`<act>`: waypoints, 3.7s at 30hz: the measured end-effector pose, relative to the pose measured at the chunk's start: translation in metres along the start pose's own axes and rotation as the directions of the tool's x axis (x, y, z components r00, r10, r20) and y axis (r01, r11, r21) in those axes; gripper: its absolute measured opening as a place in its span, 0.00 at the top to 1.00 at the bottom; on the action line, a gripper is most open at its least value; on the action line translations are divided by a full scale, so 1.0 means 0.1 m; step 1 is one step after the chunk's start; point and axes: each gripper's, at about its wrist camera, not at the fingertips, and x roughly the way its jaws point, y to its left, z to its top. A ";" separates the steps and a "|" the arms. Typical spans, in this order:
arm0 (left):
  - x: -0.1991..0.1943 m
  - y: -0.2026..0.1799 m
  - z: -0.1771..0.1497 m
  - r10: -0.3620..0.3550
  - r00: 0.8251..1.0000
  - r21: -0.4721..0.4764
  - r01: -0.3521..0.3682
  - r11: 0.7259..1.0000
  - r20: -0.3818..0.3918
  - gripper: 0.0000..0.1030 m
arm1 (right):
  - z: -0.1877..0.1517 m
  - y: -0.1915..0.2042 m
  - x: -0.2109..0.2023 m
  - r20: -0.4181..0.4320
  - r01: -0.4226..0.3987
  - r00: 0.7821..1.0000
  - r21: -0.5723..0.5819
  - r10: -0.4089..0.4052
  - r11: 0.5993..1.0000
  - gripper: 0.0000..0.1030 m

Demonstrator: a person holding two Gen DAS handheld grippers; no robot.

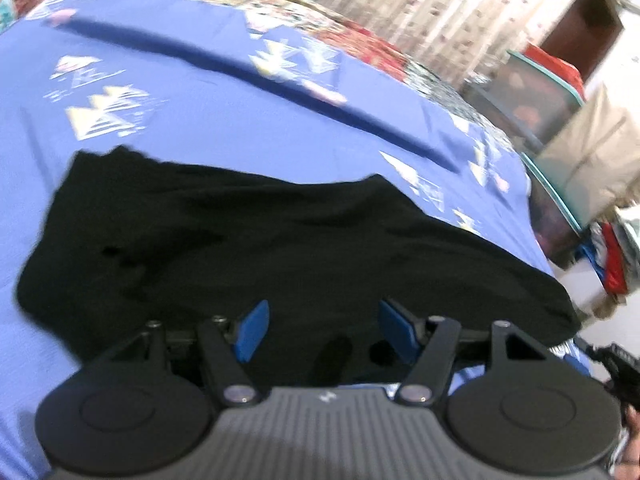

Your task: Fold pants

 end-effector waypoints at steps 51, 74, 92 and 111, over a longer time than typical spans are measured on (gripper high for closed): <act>0.54 -0.60 0.13 -0.168 0.976 -0.052 0.162 0.985 -0.141 0.37 | -1.60 1.08 0.86 0.151 0.096 0.959 -0.969 -0.239 -0.225 0.61; 2.27 -2.31 0.01 -0.109 0.913 0.205 0.203 0.957 -0.393 0.90 | -0.73 0.52 0.69 -0.260 -0.089 0.965 -0.472 -0.042 0.877 0.97; -0.66 0.18 0.13 -0.043 0.994 -0.047 0.048 0.998 0.102 0.16 | -1.61 1.83 0.87 -0.459 -0.374 0.878 -0.485 0.134 0.791 0.90; -0.26 1.80 -0.12 -0.002 0.991 -0.541 0.077 0.838 0.137 0.20 | -3.14 2.85 1.91 -0.781 -0.434 0.622 -0.398 -0.050 0.808 0.98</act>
